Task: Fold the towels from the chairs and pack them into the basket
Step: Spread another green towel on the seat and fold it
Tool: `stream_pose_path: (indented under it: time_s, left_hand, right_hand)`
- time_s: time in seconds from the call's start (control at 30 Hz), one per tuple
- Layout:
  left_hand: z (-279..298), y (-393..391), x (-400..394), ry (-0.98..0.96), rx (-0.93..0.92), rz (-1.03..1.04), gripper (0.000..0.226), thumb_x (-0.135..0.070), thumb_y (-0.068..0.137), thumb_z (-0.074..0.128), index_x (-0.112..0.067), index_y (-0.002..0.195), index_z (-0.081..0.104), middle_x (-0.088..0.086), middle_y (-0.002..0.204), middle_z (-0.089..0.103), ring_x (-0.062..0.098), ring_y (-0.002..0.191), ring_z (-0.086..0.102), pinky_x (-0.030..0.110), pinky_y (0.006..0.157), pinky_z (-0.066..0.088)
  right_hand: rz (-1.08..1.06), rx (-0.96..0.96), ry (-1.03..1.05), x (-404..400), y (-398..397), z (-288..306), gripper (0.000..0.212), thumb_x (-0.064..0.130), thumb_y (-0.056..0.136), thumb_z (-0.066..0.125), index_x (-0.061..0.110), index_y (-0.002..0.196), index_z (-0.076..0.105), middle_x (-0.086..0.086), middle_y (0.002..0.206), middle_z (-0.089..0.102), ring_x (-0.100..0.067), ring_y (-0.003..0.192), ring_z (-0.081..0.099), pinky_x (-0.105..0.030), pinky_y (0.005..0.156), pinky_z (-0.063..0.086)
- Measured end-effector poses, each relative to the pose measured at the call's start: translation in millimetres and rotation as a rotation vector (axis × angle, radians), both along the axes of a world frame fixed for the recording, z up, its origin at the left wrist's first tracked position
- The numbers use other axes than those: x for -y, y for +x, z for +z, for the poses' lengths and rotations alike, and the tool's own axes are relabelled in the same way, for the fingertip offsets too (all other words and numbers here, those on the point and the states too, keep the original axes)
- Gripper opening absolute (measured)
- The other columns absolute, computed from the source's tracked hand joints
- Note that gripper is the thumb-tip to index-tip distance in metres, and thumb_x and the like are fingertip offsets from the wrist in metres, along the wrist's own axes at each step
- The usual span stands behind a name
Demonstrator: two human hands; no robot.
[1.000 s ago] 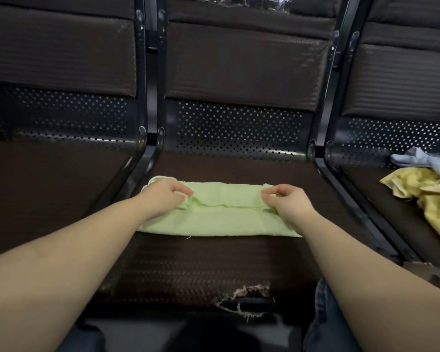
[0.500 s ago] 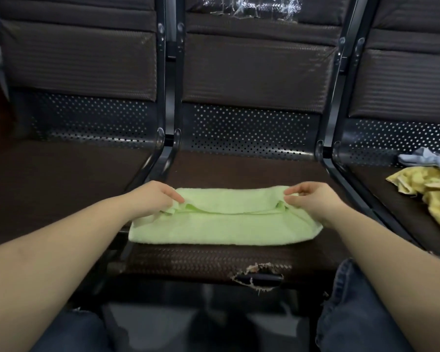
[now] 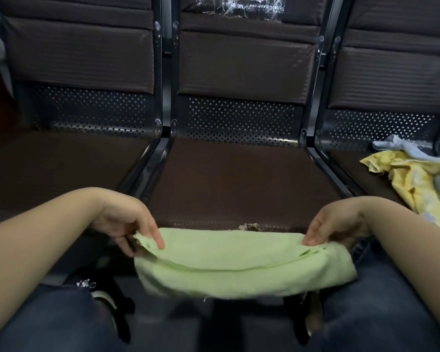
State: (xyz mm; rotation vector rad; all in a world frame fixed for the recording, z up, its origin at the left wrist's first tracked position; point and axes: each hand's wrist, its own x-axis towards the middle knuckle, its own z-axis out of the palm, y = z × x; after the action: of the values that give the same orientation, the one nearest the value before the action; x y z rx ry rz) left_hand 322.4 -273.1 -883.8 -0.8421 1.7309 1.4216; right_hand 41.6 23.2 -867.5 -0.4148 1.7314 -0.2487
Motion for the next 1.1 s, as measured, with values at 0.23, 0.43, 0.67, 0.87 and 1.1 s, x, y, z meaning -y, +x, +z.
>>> stream_pose_path:
  time_s: [0.23,0.43,0.67,0.87,1.1]
  left_hand:
    - [-1.3,12.2,4.6,-0.048,0.073,0.028,0.035,0.007,0.090,0.043,-0.009,0.100,0.073,0.004,0.060,0.056,0.014,0.056,0.060,0.028,0.061,0.054]
    - [4.0,7.5,9.5,-0.076,-0.024,0.294,0.038,0.007,0.087,0.039,-0.005,0.101,0.073,0.005,0.060,0.055,0.011,0.046,0.055,0.025,0.050,0.054]
    - [10.5,-10.8,19.6,-0.001,-0.213,0.781,0.033,0.002,0.090,0.039,-0.008,0.097,0.069,0.007,0.064,0.069,0.015,0.051,0.068,0.027,0.051,0.058]
    - [15.2,-40.1,15.7,0.042,-0.463,0.991,0.037,0.000,0.094,0.029,-0.009,0.108,0.062,0.006,0.069,0.063,0.026,0.088,0.064,0.049,0.104,0.036]
    - [15.1,-74.0,33.1,0.080,-0.715,1.035,0.043,0.002,0.091,0.028,-0.017,0.111,0.060,0.007,0.084,0.066,0.027,0.102,0.060,0.067,0.108,0.019]
  right_hand:
    - [-0.041,-0.115,0.051,-10.0,-2.3,2.2,0.014,0.001,0.091,0.054,0.005,0.093,0.068,-0.006,0.068,0.064,-0.011,0.055,0.059,-0.022,0.050,0.051]
    - [-0.412,-0.080,-0.085,-10.9,-8.5,2.0,0.013,0.001,0.094,0.050,0.006,0.086,0.059,-0.008,0.054,0.058,-0.011,0.038,0.057,-0.020,0.037,0.049]
    - [-0.903,0.015,-0.387,5.4,-17.1,9.1,0.011,0.010,0.091,0.054,0.004,0.083,0.058,-0.014,0.061,0.066,-0.023,0.047,0.067,-0.038,0.047,0.056]
    - [-1.063,-0.011,-0.471,29.5,-26.3,14.0,0.012,0.012,0.098,0.047,0.011,0.090,0.056,-0.012,0.079,0.066,-0.031,0.053,0.069,-0.057,0.091,0.046]
    - [-1.135,-0.100,-0.687,57.9,-52.5,8.5,0.035,0.009,0.100,0.038,0.019,0.131,0.051,-0.007,0.101,0.057,-0.024,0.087,0.061,-0.063,0.101,0.031]
